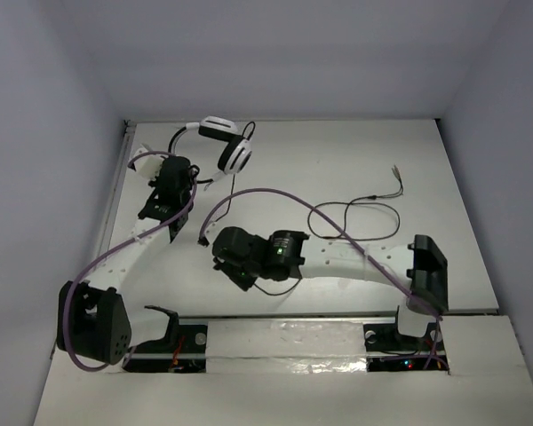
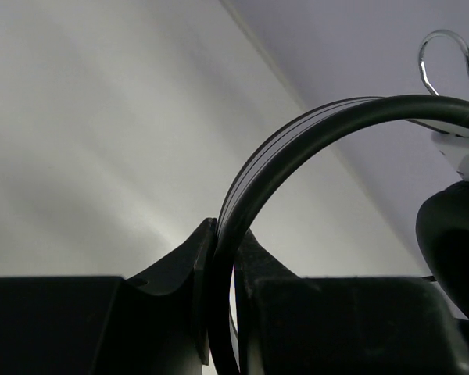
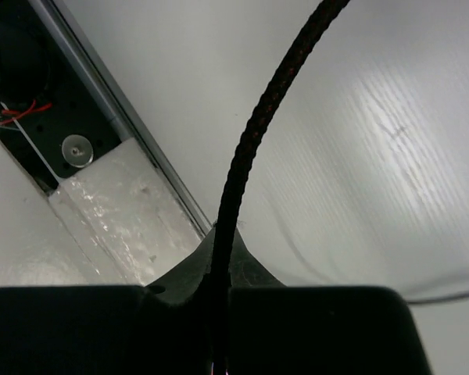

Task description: Wrap the headphones

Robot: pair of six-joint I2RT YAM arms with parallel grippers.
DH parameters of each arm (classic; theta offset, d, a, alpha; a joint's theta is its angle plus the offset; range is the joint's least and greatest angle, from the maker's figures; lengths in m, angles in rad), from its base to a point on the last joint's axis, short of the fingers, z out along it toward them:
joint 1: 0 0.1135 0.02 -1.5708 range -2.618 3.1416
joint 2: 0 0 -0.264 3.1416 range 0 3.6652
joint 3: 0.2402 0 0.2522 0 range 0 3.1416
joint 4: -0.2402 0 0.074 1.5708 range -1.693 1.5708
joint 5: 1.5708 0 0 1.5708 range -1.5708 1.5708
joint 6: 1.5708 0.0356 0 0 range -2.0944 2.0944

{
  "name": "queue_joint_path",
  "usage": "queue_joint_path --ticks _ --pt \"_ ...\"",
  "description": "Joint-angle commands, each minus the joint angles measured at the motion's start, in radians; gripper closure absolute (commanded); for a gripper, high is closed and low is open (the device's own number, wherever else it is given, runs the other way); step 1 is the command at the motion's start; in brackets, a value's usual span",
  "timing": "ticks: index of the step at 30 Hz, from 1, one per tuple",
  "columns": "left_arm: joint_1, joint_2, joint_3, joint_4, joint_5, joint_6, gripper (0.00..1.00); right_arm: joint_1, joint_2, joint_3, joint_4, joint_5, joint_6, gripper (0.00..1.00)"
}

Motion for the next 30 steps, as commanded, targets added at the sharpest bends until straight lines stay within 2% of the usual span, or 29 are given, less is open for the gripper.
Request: queue_joint_path --ticks 1,5,8,9,13,17,20,24,25,30 --pt "-0.035 0.001 -0.012 0.069 -0.072 0.055 1.00 -0.028 -0.125 0.085 -0.137 0.086 -0.057 1.00" --pt "-0.103 0.008 -0.052 0.086 -0.040 0.103 1.00 -0.038 -0.146 0.182 -0.202 0.172 -0.109 1.00" --pt "-0.137 -0.015 -0.104 0.135 0.061 0.159 1.00 -0.079 -0.172 0.228 -0.208 0.189 -0.123 1.00" --pt "-0.147 -0.023 -0.109 0.133 0.075 0.170 1.00 -0.116 -0.184 0.227 -0.190 0.171 -0.135 1.00" --pt "-0.184 -0.067 -0.112 0.087 0.132 0.244 1.00 -0.205 -0.181 0.274 -0.226 0.286 -0.149 1.00" --pt "-0.196 -0.113 -0.141 0.071 0.207 0.293 1.00 -0.271 -0.179 0.322 -0.231 0.321 -0.187 1.00" --pt "-0.196 -0.155 -0.144 0.048 0.274 0.316 1.00 -0.321 -0.173 0.294 -0.217 0.372 -0.206 1.00" --pt "-0.207 -0.152 -0.080 -0.090 0.354 0.371 1.00 -0.389 -0.169 0.277 -0.173 0.419 -0.229 1.00" --pt "-0.207 -0.156 -0.068 -0.109 0.376 0.380 1.00 -0.398 -0.167 0.267 -0.152 0.477 -0.233 1.00" --pt "-0.207 -0.178 0.015 -0.231 0.408 0.416 1.00 -0.479 -0.169 0.211 -0.050 0.427 -0.246 1.00"
